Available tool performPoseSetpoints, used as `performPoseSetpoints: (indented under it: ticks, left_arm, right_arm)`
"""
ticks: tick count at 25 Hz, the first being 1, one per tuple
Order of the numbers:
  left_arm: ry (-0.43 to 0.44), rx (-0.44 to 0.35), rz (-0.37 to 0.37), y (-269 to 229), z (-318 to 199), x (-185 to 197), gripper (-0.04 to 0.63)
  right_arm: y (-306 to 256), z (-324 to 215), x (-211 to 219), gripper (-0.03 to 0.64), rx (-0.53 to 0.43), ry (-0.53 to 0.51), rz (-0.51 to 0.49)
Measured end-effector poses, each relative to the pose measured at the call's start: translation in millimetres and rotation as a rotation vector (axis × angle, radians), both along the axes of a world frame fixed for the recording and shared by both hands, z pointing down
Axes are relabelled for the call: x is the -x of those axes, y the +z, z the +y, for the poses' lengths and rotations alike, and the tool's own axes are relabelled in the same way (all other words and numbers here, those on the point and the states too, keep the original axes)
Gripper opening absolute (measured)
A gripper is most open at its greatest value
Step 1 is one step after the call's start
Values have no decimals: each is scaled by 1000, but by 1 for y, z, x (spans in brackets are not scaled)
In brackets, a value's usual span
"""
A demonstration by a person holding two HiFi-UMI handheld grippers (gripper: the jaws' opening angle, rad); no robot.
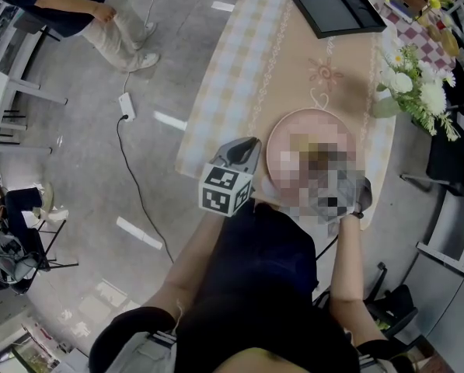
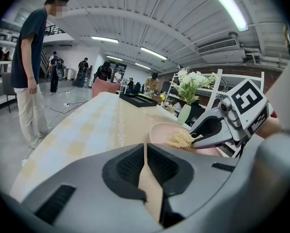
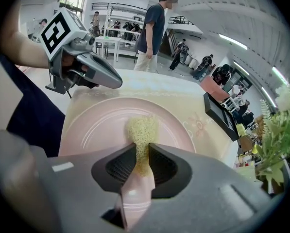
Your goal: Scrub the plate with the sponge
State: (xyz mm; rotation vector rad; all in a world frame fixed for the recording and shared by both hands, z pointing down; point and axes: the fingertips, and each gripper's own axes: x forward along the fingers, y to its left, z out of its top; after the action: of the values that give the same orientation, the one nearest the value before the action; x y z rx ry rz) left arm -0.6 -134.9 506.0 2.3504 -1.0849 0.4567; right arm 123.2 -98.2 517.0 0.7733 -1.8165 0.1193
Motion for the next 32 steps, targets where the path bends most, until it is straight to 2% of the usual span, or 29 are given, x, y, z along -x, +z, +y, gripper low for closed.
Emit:
performPoseSetpoints:
  ticks: [10, 32]
  left_arm:
    - [6, 1, 1, 1, 5, -1, 26]
    - [23, -1, 6, -1, 14, -1, 26]
  right_arm:
    - [3, 29, 9, 81, 75, -56, 8]
    - [-3, 89, 32, 80, 316, -202, -60]
